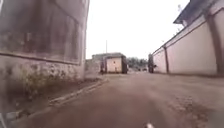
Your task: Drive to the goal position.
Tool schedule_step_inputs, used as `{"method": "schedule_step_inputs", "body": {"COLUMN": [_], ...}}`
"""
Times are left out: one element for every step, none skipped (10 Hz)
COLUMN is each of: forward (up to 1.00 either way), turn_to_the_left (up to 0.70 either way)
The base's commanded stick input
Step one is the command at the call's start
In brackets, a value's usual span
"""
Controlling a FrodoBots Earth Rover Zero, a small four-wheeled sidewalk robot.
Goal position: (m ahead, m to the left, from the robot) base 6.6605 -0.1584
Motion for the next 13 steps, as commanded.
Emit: {"method": "schedule_step_inputs", "body": {"forward": [0.70, 0.70, 0.70, 0.70, 0.70, 0.70, 0.70, 0.70, 0.70, 0.70, 0.70, 0.70, 0.70], "turn_to_the_left": [-0.28, -0.28, 0.00, 0.00, -0.09, -0.25, -0.28, -0.11, -0.05, 0.00, 0.00, 0.00, 0.00]}}
